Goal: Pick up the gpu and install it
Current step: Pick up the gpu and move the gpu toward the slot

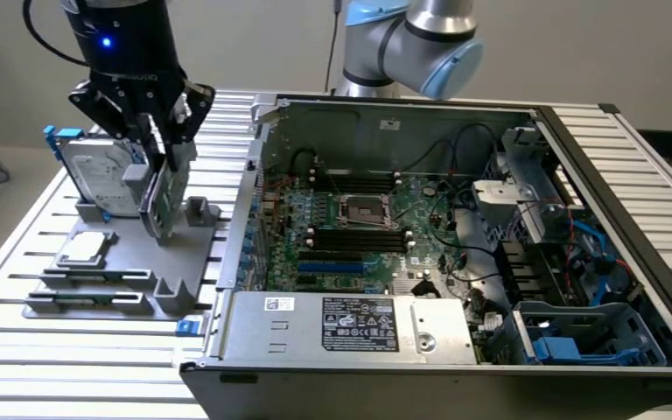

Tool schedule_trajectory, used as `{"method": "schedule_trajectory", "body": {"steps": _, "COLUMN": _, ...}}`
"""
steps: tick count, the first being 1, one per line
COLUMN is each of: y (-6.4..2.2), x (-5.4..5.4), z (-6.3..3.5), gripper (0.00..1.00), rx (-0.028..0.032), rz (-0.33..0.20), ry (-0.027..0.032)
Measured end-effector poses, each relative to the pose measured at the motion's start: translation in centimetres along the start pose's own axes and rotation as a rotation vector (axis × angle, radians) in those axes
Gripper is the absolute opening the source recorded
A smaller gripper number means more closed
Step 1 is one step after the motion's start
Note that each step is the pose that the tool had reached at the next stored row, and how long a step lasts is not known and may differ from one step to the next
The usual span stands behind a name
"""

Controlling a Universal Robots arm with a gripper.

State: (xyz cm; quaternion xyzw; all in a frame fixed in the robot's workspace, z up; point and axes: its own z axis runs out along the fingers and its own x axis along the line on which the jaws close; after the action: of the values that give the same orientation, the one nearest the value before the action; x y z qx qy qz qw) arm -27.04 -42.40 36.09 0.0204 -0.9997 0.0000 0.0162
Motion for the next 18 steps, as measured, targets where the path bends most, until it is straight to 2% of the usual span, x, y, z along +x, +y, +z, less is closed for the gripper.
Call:
{"method": "schedule_trajectory", "body": {"steps": 6, "y": 0.17, "x": -2.1, "z": -2.79, "gripper": 0.26, "rx": -0.0001, "rz": 0.0, "ry": -0.0002}}
{"method": "schedule_trajectory", "body": {"steps": 13, "y": 0.27, "x": -5.0, "z": -6.01, "gripper": 0.26, "rx": -0.0001, "rz": 0.0, "ry": 0.001}}
{"method": "schedule_trajectory", "body": {"steps": 15, "y": 0.29, "x": -5.8, "z": -6.58, "gripper": 0.26, "rx": -0.0002, "rz": 0.0, "ry": 0.002}}
{"method": "schedule_trajectory", "body": {"steps": 18, "y": 0.31, "x": -7.1, "z": -6.85, "gripper": 0.26, "rx": -0.0002, "rz": 0.0, "ry": 0.0038}}
